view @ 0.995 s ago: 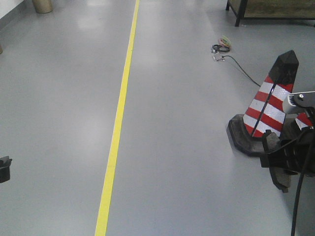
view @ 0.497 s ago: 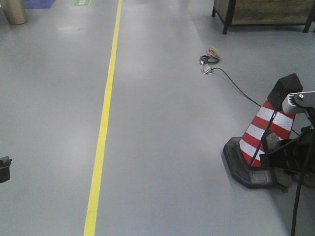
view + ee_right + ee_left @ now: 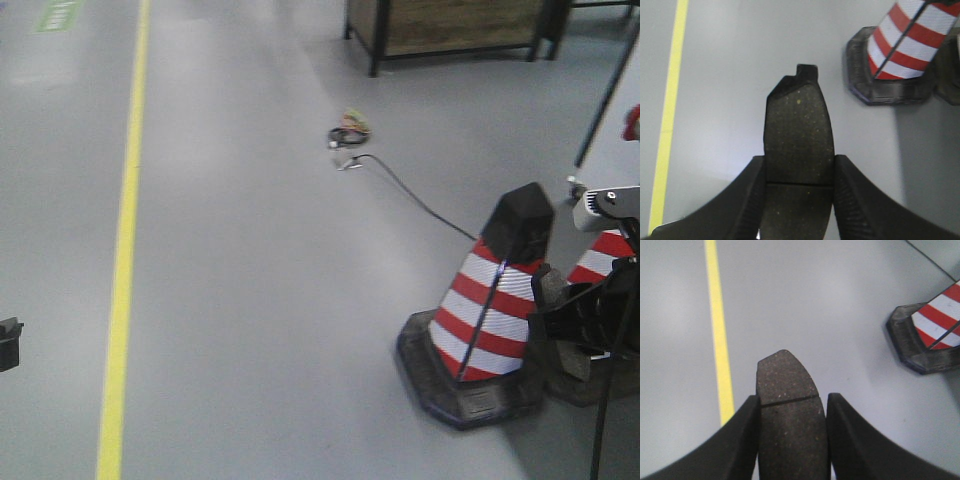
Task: Move and align brake pads A on conveyor
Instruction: 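Drive forward past the traffic cones toward the black conveyor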
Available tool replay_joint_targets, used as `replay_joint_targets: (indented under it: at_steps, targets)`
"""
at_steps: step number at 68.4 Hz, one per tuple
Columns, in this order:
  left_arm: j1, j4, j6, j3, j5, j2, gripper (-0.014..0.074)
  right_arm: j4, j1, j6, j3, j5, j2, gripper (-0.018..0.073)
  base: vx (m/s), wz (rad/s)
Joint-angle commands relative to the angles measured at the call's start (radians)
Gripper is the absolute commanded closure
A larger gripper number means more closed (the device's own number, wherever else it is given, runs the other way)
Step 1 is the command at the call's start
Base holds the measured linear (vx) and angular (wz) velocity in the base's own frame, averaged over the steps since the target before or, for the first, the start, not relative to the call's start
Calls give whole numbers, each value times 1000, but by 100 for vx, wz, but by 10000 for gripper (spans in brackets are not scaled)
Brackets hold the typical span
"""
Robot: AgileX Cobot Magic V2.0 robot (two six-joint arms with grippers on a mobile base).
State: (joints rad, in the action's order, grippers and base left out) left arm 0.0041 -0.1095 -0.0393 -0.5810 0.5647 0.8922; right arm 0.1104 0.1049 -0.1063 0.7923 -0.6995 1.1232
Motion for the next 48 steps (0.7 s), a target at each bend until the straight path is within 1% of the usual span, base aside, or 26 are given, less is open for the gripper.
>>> replay_joint_targets:
  at_steps: [1,48]
  targets:
    - [-4,-11,-1,-28,-78,-11,419,1,-1,-12,30,58,-23,569,44,-57]
    - [-4,-11,-1,-28,-78,-12,419,1,-1,-12,30,58,-23,569,38,-64]
